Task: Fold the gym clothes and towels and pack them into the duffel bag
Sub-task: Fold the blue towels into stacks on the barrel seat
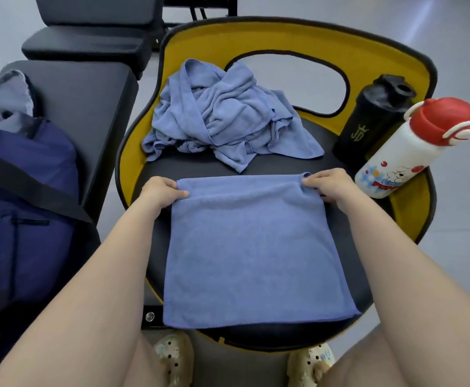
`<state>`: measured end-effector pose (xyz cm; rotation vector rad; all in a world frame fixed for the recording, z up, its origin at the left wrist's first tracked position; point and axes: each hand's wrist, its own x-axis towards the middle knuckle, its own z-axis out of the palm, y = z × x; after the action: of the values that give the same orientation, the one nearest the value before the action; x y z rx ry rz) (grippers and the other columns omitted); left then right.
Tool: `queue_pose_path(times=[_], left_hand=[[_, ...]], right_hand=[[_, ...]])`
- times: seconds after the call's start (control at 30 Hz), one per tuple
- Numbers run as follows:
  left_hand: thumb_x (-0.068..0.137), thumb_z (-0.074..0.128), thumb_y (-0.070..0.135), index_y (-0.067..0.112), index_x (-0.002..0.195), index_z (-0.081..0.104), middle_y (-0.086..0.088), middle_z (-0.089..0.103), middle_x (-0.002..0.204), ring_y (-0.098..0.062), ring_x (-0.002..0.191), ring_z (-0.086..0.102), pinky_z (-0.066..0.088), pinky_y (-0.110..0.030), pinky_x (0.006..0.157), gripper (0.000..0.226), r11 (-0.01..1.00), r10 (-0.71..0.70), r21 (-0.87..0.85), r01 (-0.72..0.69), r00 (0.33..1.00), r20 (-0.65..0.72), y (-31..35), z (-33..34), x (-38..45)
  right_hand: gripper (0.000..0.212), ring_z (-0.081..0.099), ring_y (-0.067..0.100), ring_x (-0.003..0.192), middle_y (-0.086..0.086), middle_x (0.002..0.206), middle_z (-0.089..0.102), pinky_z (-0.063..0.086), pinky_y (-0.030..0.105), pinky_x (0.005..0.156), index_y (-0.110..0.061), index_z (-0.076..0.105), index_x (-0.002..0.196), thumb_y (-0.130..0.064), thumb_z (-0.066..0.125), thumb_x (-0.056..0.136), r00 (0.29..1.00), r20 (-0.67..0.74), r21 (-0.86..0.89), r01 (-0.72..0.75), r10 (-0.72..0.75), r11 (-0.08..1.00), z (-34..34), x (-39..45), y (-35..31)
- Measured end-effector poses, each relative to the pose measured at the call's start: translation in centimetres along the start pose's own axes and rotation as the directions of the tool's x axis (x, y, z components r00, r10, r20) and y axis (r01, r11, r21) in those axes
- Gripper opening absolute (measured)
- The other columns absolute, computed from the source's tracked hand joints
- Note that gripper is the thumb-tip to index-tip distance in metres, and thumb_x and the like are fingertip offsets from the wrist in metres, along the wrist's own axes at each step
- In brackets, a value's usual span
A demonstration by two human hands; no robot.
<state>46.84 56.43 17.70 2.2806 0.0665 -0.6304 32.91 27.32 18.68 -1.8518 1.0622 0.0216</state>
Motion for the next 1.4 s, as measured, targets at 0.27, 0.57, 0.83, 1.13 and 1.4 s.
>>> queue_pose_path(times=[0.27,0.57,0.83,1.13,1.4], left_hand=[[0.09,0.065,0.022,0.01,0.096,0.063,-0.009,0.062,0.103,-0.021,0.09,0.056,0.048,-0.032,0.074,0.014,0.968,-0.045,-0.248,0.034,0.998,-0.041,1.0,-0.2,0.5],[0.086,0.069,0.013,0.007,0.113,0.061,-0.007,0.064,0.111,-0.019,0.096,0.061,0.048,-0.03,0.075,0.029,0.787,-0.158,-0.603,0.132,0.987,0.011,0.9,0.5,0.6],[0.085,0.069,0.011,0.008,0.108,0.064,-0.008,0.066,0.108,-0.021,0.094,0.063,0.051,-0.028,0.066,0.024,0.846,-0.131,-0.531,0.046,0.983,-0.125,0.2,1.2,1.3],[0.089,0.062,0.016,0.013,0.099,0.055,-0.005,0.054,0.11,-0.02,0.102,0.05,0.037,-0.027,0.076,0.013,0.976,0.2,0.047,-0.213,0.783,-0.589,0.4,3.1,-0.7],[0.103,0.022,0.035,0.016,0.152,0.01,0.004,0.005,0.16,-0.012,0.147,0.001,0.003,-0.035,0.118,0.054,0.497,0.637,0.626,-0.601,0.743,0.207,0.6,10.1,-2.9]], right_hand=[[0.003,0.061,0.022,0.09,0.008,0.095,0.065,0.054,0.036,0.087,-0.011,0.069,0.083,-0.008,0.069,0.085,0.998,-0.013,-0.038,0.056,-0.056,0.998,-0.1,0.5,0.1],[0.018,0.057,0.021,0.098,-0.001,0.091,0.059,0.051,0.043,0.093,-0.021,0.06,0.076,-0.01,0.058,0.09,0.978,-0.191,0.26,-0.031,0.083,0.965,0.7,1.7,1.3],[0.014,0.06,0.022,0.102,0.004,0.107,0.066,0.05,0.036,0.089,-0.017,0.066,0.098,-0.017,0.07,0.085,0.986,-0.16,0.142,0.071,-0.048,0.987,0.9,1.6,1.9],[0.021,0.053,0.022,0.105,0.006,0.116,0.054,0.044,0.034,0.081,-0.014,0.056,0.114,-0.025,0.053,0.096,0.851,-0.462,-0.204,0.172,-0.249,0.964,2.9,0.2,1.2],[0.05,0.01,0.015,0.147,-0.002,0.16,0.016,0.005,0.033,0.119,-0.016,0.022,0.151,-0.032,0.028,0.104,0.736,0.293,-0.592,0.641,-0.61,0.489,9.8,-2.4,1.9]])
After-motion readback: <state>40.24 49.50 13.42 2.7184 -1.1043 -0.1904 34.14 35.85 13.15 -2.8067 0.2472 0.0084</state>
